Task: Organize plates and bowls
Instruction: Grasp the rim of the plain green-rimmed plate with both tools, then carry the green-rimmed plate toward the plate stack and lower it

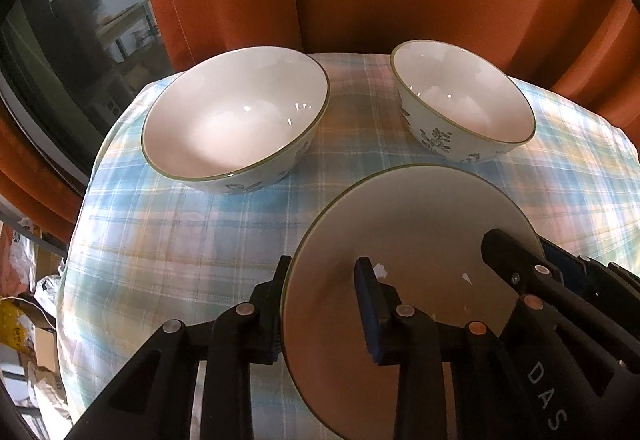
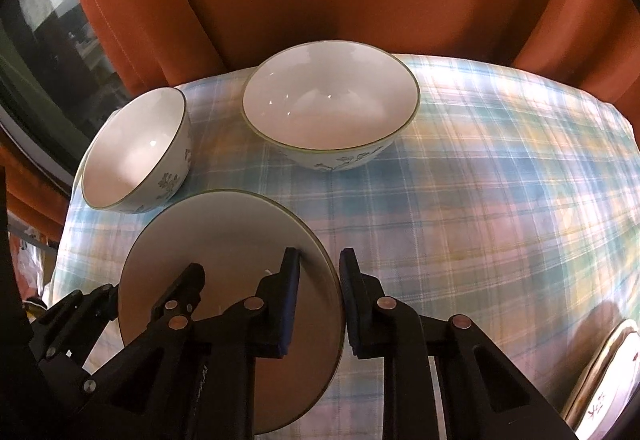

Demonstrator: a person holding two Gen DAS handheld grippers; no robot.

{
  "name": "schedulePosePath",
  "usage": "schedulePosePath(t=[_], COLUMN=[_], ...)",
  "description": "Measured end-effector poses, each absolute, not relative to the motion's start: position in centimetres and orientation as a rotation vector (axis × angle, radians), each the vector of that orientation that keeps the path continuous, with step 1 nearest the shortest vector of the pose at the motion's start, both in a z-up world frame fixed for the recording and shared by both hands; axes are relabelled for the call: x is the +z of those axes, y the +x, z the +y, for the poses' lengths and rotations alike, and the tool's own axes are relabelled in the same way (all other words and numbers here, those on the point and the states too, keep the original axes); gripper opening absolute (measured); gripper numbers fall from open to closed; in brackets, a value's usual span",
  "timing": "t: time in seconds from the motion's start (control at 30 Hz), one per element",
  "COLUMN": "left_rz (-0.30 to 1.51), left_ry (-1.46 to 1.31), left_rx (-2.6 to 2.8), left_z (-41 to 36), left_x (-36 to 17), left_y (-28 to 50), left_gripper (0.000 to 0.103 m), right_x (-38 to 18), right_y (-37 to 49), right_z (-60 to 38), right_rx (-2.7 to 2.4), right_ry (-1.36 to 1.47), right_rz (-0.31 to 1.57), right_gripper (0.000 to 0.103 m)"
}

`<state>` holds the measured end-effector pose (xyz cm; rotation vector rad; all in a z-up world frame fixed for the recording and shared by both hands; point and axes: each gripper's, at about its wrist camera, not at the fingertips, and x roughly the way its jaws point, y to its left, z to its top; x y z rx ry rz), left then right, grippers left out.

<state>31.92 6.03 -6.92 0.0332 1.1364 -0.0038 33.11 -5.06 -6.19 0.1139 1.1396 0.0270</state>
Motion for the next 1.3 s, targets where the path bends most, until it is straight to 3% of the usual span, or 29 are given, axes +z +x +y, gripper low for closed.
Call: schedulePosePath(t=[1.3], left_rz=[1.18], left_ry=[0.039], left_rx=[0.011], left_z=[-4.7], left_x=[-5.3], left_y=[16.3], left_gripper=[0.03], right_x=[-4.1], right_y=[17.4], right_z=[-15.9], right_rx=[0.056], right_ry=[0.136], right_rz=[1.161], right_gripper=[0.024])
